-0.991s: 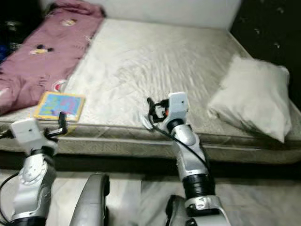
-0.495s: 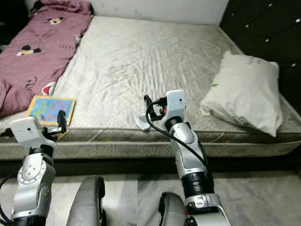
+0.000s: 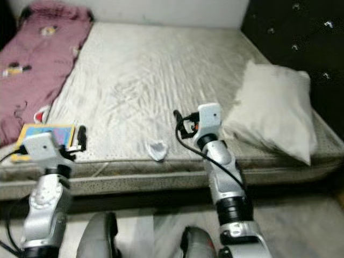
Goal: Clean up the room
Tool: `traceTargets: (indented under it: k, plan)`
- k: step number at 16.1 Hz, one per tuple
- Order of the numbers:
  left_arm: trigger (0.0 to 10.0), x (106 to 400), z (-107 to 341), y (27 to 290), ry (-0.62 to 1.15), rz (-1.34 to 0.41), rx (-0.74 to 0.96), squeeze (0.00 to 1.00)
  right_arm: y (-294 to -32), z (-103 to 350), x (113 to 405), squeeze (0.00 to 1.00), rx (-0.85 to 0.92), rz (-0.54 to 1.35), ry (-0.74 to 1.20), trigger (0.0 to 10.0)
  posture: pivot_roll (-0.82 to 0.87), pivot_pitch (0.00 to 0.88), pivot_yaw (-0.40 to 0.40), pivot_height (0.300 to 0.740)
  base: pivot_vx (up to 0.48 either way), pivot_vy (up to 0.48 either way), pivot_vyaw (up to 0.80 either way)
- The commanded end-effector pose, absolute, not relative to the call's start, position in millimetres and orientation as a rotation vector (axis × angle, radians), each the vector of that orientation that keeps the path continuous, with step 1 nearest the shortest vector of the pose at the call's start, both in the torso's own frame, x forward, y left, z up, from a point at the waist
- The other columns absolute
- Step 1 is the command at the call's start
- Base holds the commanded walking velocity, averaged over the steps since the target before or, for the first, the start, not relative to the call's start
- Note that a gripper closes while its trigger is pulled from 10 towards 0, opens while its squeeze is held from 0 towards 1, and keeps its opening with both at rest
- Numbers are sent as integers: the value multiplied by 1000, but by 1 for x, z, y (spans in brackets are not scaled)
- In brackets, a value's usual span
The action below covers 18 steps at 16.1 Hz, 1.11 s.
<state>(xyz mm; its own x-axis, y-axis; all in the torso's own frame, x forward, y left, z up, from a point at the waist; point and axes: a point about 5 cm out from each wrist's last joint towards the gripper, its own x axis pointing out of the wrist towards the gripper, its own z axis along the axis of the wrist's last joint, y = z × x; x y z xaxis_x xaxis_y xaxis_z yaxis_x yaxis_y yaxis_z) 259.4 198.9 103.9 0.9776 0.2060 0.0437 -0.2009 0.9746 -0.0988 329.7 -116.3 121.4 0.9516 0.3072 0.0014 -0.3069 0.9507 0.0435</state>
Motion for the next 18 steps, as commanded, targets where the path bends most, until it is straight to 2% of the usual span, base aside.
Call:
traceTargets:
  k: [1,4,11,18]
  plan:
    - [10000,259,105,204,-58,221,-87,0,-107,128,332,0,40,346,-19,10000,-14,0,-89,623,379,0,0]
    - [10000,259,104,203,-55,218,-90,0,-107,127,332,0,44,347,-16,10000,-10,0,-88,623,367,0,0]
    - [10000,264,109,201,-66,215,-109,0,-107,129,333,0,29,339,-37,10000,-6,0,-90,623,0,0,0]
    - [10000,259,106,203,-44,204,-103,0,-104,116,330,0,18,328,14,10000,-8,0,-72,623,0,0,793]
